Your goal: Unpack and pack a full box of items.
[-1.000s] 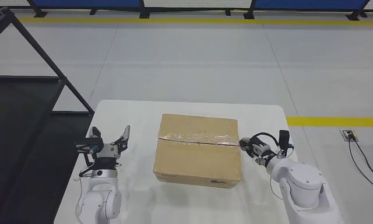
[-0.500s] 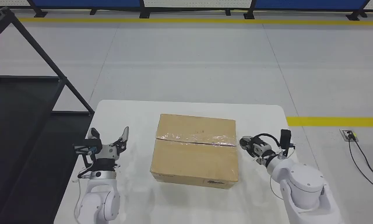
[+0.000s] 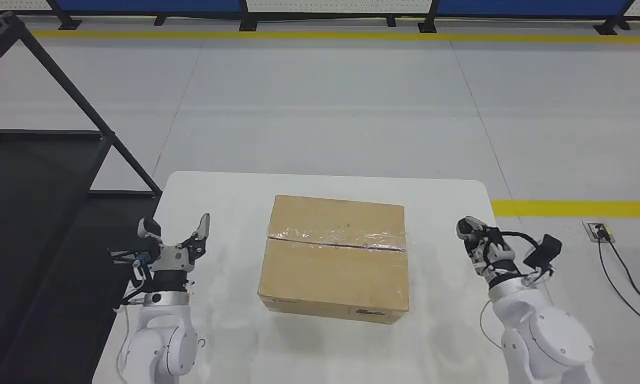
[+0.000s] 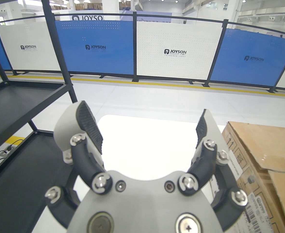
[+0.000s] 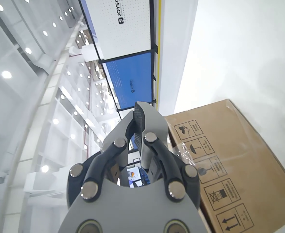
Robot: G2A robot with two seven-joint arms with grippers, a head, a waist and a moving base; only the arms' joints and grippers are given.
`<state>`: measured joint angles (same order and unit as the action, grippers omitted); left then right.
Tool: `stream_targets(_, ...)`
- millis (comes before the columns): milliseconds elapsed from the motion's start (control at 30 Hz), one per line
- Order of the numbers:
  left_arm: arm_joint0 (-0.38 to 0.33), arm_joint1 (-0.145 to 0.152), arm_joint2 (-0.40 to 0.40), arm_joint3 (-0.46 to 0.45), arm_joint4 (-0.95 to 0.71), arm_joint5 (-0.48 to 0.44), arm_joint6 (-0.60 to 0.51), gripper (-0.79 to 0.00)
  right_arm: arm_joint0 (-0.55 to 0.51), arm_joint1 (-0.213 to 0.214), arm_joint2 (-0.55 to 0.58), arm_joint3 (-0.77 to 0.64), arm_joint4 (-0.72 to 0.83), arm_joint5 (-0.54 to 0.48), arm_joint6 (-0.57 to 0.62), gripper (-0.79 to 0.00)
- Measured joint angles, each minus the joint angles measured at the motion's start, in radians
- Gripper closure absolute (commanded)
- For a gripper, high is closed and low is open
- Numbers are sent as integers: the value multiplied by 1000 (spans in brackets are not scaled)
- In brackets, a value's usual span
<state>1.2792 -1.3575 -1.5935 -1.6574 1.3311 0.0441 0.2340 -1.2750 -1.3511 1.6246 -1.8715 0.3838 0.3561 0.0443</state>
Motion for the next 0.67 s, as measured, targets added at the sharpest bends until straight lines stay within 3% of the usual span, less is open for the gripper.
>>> stream_targets(167,0,0,0,0,1,1,0,-784,1,0,0,0,-1,2,2,-477)
stream_targets(367,0,0,0,0,1,1,0,-785,1,0,0,0,-1,2,2,-723)
stream_targets(500,0,0,0,0,1,1,0,-784,1,0,0,0,-1,2,2,-781)
stream_targets(667,0,0,0,0,1,1,0,-785,1,0,0,0,-1,2,2,-784)
